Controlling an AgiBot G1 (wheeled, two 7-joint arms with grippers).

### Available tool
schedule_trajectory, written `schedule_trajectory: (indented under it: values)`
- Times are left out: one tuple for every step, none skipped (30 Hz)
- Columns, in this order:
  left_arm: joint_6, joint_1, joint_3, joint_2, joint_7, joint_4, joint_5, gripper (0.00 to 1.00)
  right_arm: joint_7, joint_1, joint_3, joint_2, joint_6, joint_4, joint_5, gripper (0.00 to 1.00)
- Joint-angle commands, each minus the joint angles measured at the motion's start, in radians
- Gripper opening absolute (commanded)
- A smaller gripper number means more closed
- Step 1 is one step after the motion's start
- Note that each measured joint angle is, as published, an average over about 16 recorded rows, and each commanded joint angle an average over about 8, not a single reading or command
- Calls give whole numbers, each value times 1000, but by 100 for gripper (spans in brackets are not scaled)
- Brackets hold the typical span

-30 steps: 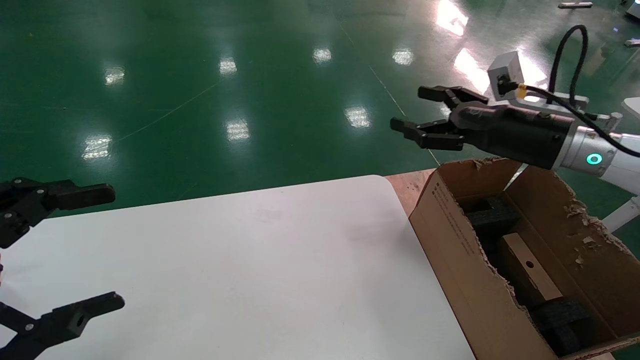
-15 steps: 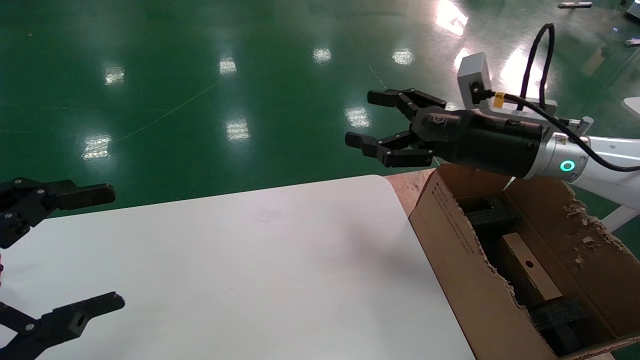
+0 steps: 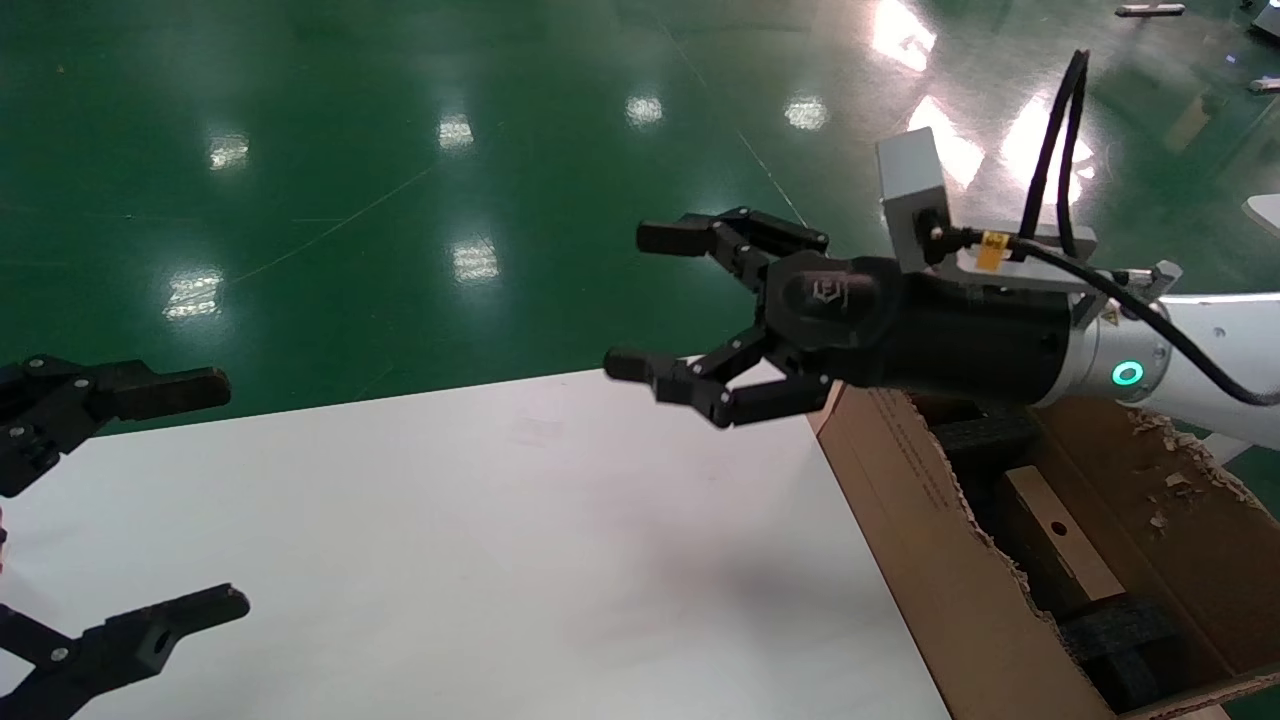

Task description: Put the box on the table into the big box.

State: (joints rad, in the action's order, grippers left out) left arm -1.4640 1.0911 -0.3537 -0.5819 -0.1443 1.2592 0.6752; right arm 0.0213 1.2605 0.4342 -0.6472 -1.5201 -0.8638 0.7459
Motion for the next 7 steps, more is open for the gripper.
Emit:
schedule_trajectory:
  values:
    - [0,0,0,0,0,0,0,100,25,-28,-23,5,4,-64,-2,100]
    - [0,0,0,0,0,0,0,100,38,-42,-35,8,6,-95,-3,100]
    - [0,0,0,0,0,0,0,100,50,-56,-47,11,7,-127,-5,100]
    - [0,0,0,0,0,0,0,100,62,-70,-58,14,9,-158,-6,100]
    - [0,0,0,0,0,0,0,100,69,-77,-64,15,10,-173,-6,100]
    - [0,0,0,0,0,0,0,100,75,-84,-70,16,11,-190,-7,100]
    - [0,0,0,0,0,0,0,100,81,-91,-75,18,12,-205,-7,100]
